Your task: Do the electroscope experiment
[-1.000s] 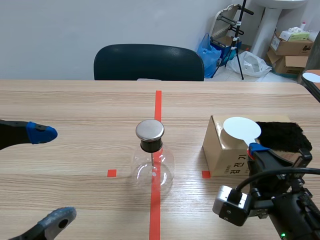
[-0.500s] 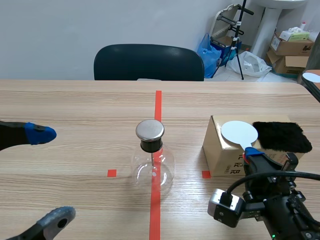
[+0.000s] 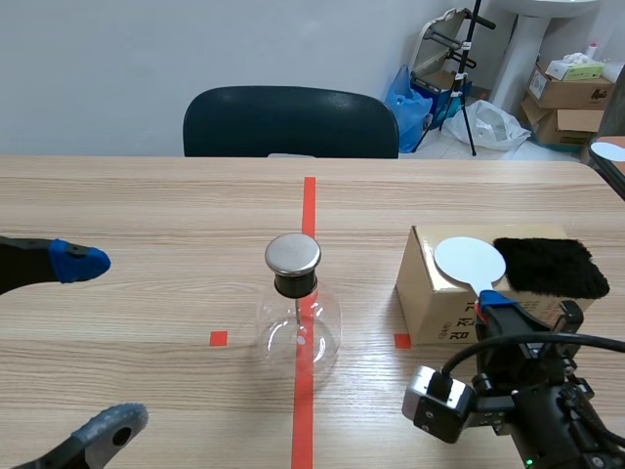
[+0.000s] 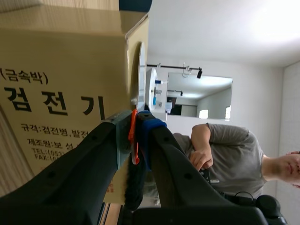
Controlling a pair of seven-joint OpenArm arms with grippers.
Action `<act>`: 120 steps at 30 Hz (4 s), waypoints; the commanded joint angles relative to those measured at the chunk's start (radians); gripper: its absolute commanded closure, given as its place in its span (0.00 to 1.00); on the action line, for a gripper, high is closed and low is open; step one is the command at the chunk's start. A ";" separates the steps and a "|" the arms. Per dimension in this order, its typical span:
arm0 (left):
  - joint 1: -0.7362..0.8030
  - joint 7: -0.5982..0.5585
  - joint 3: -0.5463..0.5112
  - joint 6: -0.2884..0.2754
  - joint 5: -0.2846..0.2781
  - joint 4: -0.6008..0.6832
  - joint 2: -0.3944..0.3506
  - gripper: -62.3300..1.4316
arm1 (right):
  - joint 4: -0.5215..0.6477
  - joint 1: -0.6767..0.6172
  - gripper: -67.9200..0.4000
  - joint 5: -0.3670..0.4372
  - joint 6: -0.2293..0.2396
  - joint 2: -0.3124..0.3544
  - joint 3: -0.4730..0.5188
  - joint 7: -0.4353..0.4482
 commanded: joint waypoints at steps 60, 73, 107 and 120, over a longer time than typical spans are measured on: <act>0.005 -0.011 0.002 -0.002 -0.013 0.006 0.008 0.00 | -0.001 0.006 0.00 0.002 -0.061 -0.013 0.001 -0.025; 0.005 -0.010 0.002 -0.002 -0.013 0.006 0.008 0.00 | -0.001 0.006 0.00 -0.001 -0.061 -0.013 0.001 -0.025; 0.005 -0.007 0.002 -0.002 -0.009 0.006 0.007 0.00 | -0.001 0.006 0.00 -0.001 -0.061 -0.014 0.011 -0.025; 0.005 -0.007 0.002 -0.002 -0.009 0.006 0.007 0.00 | -0.001 0.006 0.00 -0.001 -0.061 -0.014 0.011 -0.025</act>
